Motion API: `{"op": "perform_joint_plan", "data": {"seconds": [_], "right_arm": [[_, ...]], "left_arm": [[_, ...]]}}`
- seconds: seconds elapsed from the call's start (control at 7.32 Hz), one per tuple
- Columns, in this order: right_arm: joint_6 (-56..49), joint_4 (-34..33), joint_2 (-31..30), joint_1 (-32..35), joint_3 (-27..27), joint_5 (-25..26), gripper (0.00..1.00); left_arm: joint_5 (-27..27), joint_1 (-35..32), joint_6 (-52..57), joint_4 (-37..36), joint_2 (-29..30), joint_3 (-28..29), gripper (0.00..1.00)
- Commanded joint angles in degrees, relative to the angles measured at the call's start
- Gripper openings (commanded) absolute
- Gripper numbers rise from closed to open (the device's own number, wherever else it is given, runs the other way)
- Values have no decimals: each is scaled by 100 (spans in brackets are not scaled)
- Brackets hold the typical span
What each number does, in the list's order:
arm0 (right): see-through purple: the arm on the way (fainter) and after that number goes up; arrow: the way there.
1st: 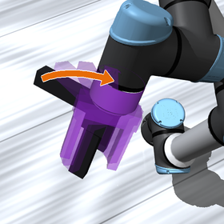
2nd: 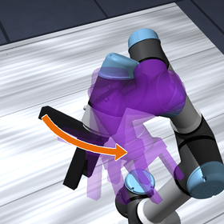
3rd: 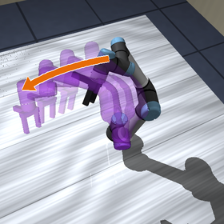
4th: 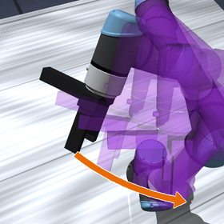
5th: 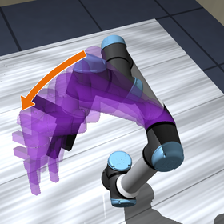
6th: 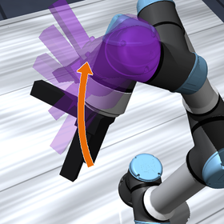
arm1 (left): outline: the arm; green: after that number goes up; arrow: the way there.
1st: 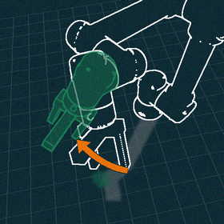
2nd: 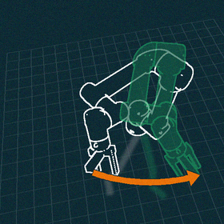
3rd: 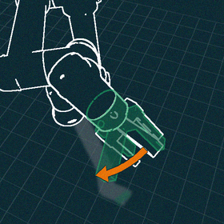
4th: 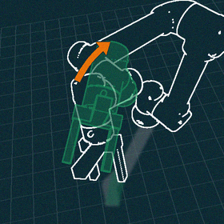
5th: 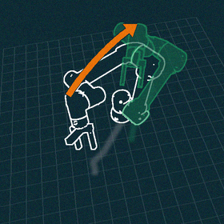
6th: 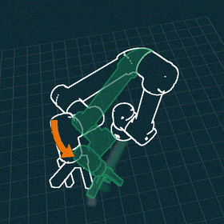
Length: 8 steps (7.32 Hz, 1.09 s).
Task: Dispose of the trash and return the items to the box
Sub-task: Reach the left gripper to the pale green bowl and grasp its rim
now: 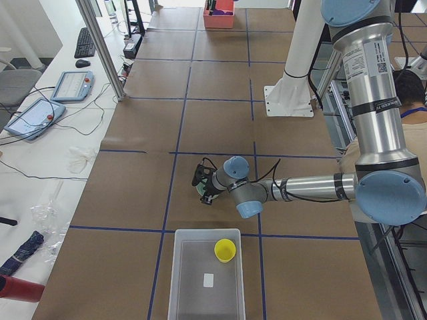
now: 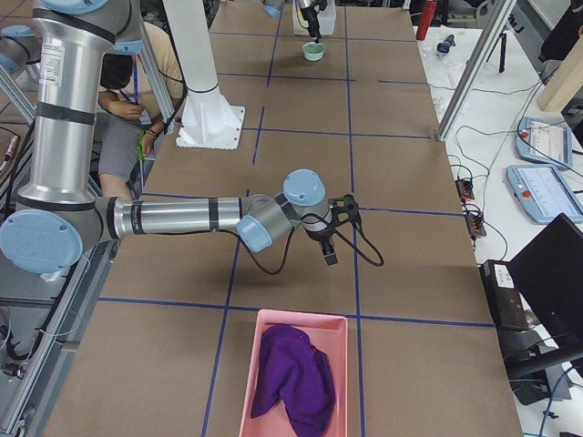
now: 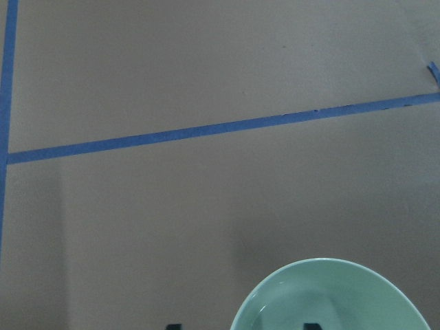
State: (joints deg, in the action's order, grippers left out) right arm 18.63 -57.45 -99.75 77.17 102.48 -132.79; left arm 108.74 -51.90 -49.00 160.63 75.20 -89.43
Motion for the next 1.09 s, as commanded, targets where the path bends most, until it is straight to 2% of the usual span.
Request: {"op": "perform_joint_plan", "data": {"seconds": [0.0, 0.14, 0.27, 0.68, 0.82, 0.96], "right_arm": [[0, -3, 0, 0, 0, 7, 100], [0, -3, 0, 0, 0, 16, 100], [0, -3, 0, 0, 0, 25, 100], [0, -3, 0, 0, -8, 60, 100], [0, -3, 9, 0, 0, 60, 100], [0, 6, 9, 0, -8, 60, 100]], "left_arm": [[-28, 127, -22, 39, 4, 57, 44], [-28, 162, -4, 39, 12, 57, 18], [-28, 215, 4, 39, 21, 57, 0], [24, 180, 136, 161, 4, -56, 0], [355, 128, 528, 109, -31, -275, 0], [1150, -151, 880, 100, 3, -320, 0]]}}
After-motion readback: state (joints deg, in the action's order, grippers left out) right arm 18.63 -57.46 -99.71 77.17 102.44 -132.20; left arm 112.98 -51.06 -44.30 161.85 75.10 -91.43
